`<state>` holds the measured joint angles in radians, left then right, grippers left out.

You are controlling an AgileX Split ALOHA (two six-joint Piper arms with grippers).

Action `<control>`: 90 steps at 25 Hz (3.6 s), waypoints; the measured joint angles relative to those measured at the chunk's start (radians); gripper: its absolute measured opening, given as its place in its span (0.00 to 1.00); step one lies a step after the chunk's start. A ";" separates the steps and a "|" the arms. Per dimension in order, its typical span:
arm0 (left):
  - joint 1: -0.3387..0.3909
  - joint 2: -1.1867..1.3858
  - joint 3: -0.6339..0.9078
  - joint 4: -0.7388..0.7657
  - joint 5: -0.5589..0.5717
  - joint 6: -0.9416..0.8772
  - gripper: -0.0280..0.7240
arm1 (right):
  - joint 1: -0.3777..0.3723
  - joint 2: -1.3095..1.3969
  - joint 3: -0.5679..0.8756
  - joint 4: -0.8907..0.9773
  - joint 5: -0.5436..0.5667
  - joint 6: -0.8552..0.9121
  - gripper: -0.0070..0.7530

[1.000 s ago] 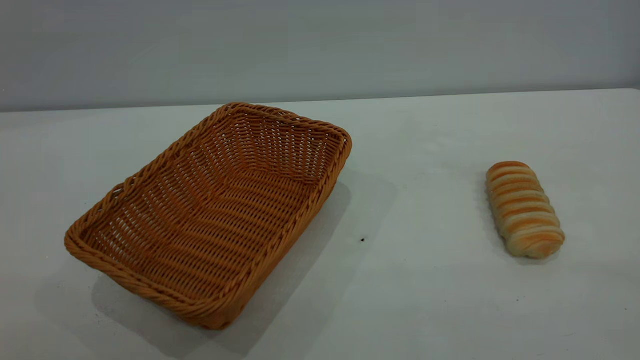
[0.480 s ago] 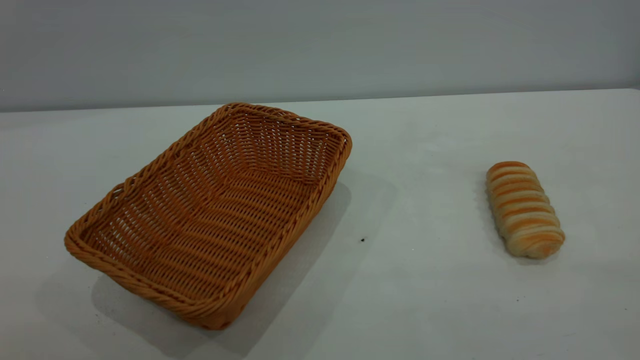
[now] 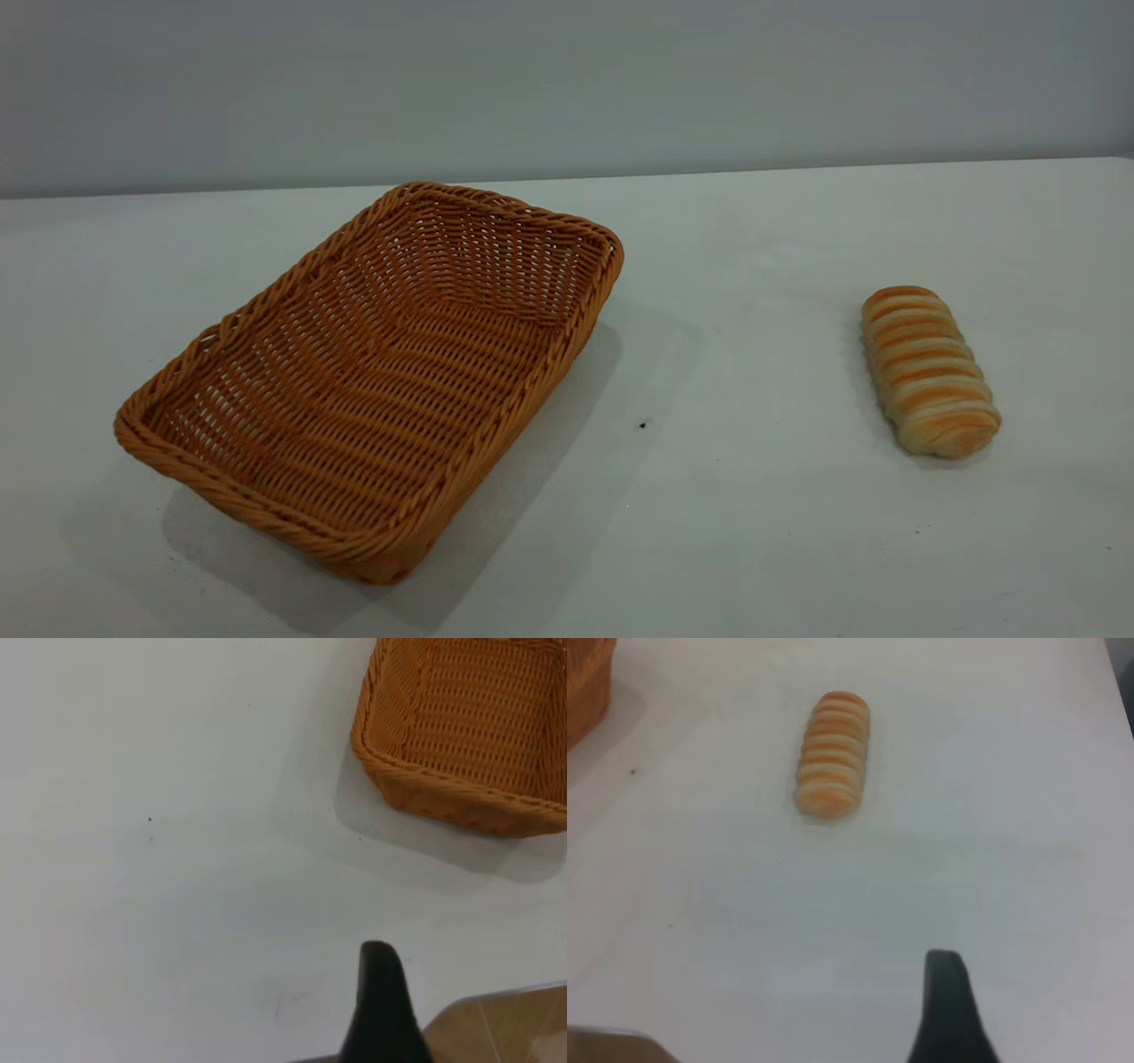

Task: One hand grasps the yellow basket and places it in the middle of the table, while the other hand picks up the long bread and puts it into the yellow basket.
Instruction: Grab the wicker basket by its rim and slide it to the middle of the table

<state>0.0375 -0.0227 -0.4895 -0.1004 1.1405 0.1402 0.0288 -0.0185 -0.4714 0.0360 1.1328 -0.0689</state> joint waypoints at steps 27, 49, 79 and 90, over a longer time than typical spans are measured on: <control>0.000 0.906 -0.203 -0.226 -0.299 -0.156 0.80 | 0.038 0.927 -0.185 0.361 -0.574 -0.366 0.74; -0.177 1.723 -0.172 -0.544 -0.762 -0.244 0.80 | 0.270 1.589 -0.388 0.903 -0.733 -0.836 0.74; -0.348 1.962 -0.254 -0.838 -1.101 -0.077 0.17 | -0.020 1.634 -0.398 0.907 -0.552 -0.748 0.74; -0.216 2.160 -0.755 -0.494 -0.622 0.144 0.17 | -0.025 1.911 -0.532 0.907 -0.650 -0.777 0.74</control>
<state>-0.1786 2.1372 -1.2443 -0.5948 0.5188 0.2845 0.0038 1.8926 -1.0036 0.9427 0.4827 -0.8454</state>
